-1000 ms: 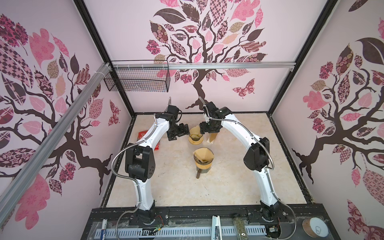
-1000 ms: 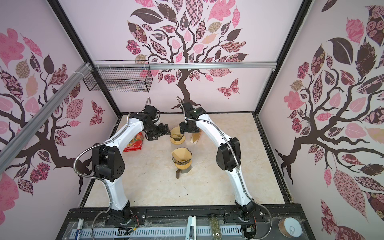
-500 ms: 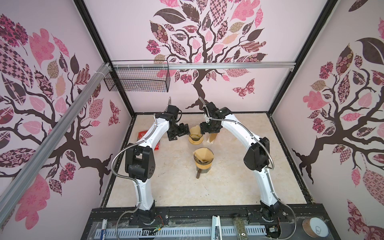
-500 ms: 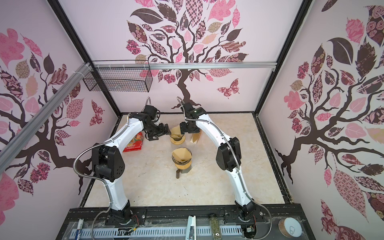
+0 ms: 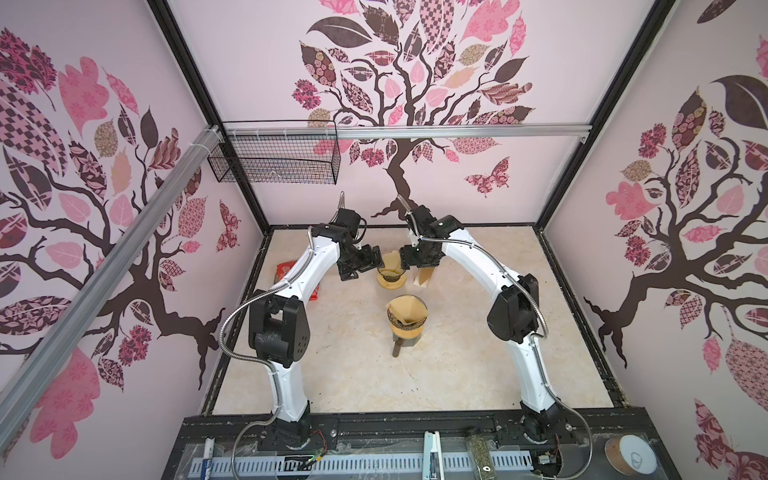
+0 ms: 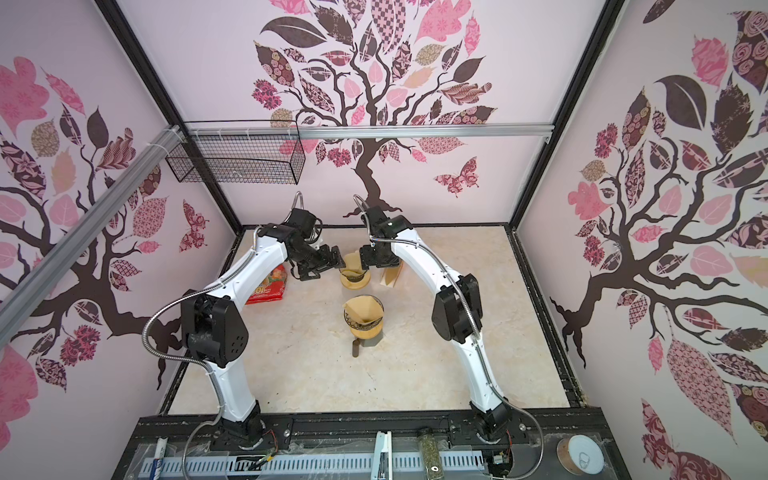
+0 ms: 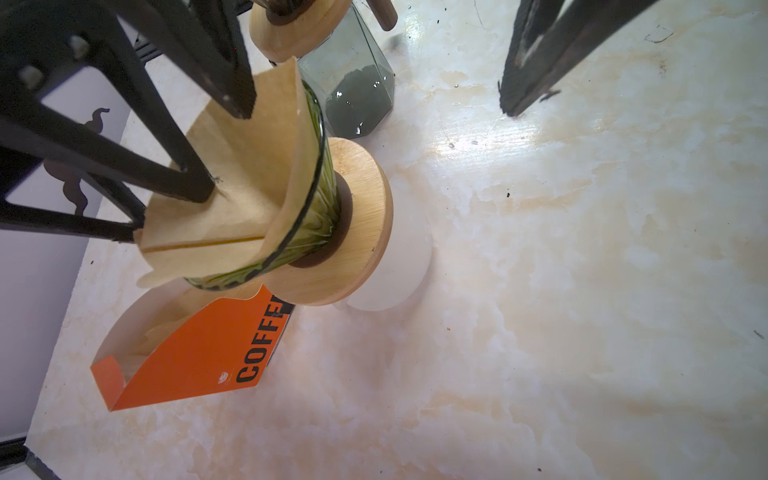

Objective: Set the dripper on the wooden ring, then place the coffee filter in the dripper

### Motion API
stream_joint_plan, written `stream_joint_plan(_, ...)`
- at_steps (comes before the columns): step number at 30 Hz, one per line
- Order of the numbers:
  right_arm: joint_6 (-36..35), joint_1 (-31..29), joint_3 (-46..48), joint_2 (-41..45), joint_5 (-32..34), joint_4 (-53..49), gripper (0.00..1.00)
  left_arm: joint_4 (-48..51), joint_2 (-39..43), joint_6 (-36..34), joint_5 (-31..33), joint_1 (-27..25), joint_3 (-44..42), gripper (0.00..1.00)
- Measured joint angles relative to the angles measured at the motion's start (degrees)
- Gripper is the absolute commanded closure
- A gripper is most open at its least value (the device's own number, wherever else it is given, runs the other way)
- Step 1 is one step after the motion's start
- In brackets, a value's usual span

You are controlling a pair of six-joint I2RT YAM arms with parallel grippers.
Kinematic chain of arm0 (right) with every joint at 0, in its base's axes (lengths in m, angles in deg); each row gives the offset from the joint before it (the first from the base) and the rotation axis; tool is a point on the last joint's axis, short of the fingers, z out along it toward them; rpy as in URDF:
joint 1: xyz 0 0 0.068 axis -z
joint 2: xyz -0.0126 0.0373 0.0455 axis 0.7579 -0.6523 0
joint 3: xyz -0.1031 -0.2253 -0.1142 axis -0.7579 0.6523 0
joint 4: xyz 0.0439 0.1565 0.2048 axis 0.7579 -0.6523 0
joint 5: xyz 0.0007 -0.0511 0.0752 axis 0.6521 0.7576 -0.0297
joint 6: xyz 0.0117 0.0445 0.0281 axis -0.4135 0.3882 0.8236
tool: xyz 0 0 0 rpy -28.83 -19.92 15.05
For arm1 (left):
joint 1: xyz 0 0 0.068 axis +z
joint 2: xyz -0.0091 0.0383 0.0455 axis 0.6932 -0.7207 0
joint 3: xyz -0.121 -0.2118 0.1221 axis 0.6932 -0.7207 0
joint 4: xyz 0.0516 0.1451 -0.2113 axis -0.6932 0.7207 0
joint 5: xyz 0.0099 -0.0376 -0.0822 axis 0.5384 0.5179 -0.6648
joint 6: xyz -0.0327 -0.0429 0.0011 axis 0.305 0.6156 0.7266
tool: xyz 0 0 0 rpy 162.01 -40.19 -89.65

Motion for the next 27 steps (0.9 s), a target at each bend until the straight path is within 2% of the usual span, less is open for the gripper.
stream_joint_plan(27, 0.0, 0.5, 0.0, 0.0, 0.0, 0.1, 0.27, -0.1, -1.8, -1.2, -0.1, -1.3, -1.1, 0.05)
